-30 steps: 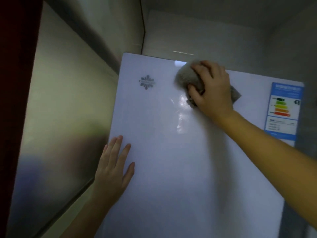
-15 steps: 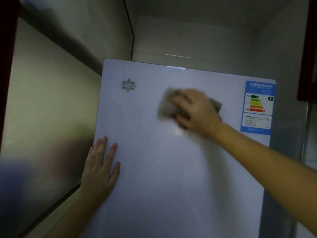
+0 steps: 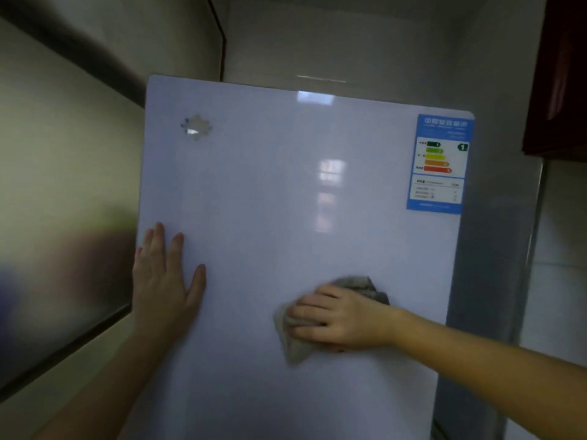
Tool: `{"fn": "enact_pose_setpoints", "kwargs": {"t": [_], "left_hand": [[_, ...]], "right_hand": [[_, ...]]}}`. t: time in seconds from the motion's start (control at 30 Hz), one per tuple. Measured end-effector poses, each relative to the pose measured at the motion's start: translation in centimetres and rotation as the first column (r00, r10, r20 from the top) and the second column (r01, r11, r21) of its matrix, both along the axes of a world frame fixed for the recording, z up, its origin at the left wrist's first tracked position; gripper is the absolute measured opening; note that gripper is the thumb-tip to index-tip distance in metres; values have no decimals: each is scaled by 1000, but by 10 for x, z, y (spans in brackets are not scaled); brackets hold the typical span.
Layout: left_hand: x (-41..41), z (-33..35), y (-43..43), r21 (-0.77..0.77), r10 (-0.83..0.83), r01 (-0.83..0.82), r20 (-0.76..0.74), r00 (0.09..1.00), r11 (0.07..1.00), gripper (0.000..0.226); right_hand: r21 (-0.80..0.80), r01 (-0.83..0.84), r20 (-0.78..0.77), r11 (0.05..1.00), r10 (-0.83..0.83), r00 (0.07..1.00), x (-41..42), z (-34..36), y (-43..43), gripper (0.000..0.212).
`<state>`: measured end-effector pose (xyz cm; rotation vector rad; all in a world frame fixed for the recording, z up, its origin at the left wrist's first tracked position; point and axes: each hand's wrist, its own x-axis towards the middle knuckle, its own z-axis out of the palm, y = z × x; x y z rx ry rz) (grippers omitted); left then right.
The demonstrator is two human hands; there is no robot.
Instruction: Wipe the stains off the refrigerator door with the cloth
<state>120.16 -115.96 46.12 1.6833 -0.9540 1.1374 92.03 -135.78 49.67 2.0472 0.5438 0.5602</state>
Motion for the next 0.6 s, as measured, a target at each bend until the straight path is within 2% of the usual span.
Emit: {"fn": "enact_pose_setpoints", "kwargs": {"t": [0.07,0.1,0.17,0.27,0.37,0.47,0.53,0.6], "left_hand": [[-7,2,-3,-9,0,1,40,999,1000,69],[-11,3,-6,-8,-5,5,51,999,1000,69],[-17,4,-11,1,-9,9,57,998,1000,69],[-22,3,-20,8,10,-10,57,998,1000,68],[-27,5,-26,-4,23,-23,58,998,1000,67],[-29,4,-28,-9,23,-22,35,999,1000,69],[-30,3,-29,0,25,-25,28,999,1000,69],[-30,2,-29,11,24,-25,23,999,1000,70]], "right_hand": [[-22,2,-23,1000,-2,1000,-16,7,-14,33],[-20,0,32,1000,1,999,-22,24,-21,38],[31,-7,254,999,-1,967,-32,73,-32,46],[244,-19,581,970,-130,804,-49,150,-34,57],[344,-93,699,934,-189,690,-60,180,-33,55],[351,-74,656,934,-188,731,-59,142,-37,58],[298,-37,560,954,-143,816,-62,86,-44,63],[207,-19,395,978,-66,916,-75,20,-53,60]]}}
